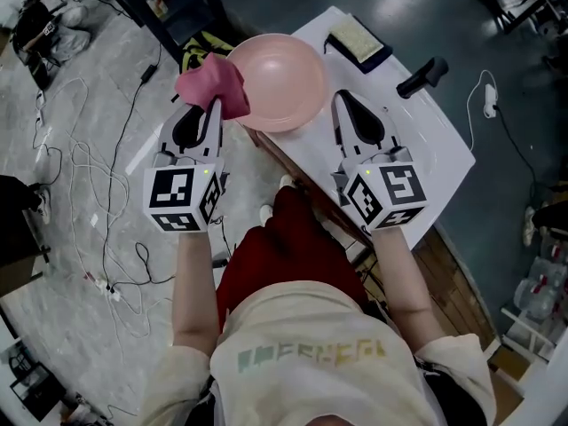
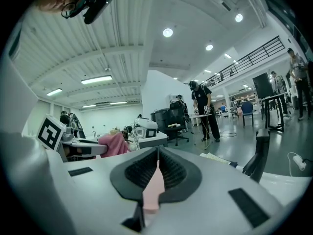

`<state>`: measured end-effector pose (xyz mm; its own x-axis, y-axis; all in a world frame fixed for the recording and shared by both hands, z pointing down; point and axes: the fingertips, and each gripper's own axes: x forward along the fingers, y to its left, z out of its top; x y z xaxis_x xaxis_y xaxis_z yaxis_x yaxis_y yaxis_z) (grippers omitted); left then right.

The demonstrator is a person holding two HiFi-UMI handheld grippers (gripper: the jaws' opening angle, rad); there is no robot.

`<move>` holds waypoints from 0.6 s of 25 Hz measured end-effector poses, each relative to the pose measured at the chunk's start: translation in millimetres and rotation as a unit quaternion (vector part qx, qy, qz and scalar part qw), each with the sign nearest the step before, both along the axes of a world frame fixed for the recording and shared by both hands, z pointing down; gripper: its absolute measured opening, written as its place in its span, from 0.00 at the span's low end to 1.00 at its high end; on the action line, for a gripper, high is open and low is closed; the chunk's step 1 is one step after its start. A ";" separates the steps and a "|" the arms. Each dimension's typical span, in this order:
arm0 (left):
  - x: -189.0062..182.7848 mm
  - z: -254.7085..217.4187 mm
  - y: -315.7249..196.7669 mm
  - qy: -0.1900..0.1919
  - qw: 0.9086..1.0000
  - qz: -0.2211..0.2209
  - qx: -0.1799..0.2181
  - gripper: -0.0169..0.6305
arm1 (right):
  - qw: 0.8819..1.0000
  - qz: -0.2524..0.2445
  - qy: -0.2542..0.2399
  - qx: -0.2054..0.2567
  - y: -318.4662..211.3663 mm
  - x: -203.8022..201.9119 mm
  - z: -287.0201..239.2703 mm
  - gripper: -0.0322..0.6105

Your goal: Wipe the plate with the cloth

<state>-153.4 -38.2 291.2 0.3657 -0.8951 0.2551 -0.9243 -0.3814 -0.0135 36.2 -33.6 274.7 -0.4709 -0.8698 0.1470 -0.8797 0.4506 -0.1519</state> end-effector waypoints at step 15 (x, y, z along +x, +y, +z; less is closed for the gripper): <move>-3.8 -21.3 62.9 0.007 1.000 0.003 0.022 0.12 | 1.000 0.015 0.009 0.026 58.4 3.3 -20.1 0.11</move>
<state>-157.2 24.7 269.9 0.3743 -0.9029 0.2114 -0.9222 -0.3864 -0.0175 39.5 24.8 254.6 -0.4421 -0.8902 0.1099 -0.8954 0.4308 -0.1125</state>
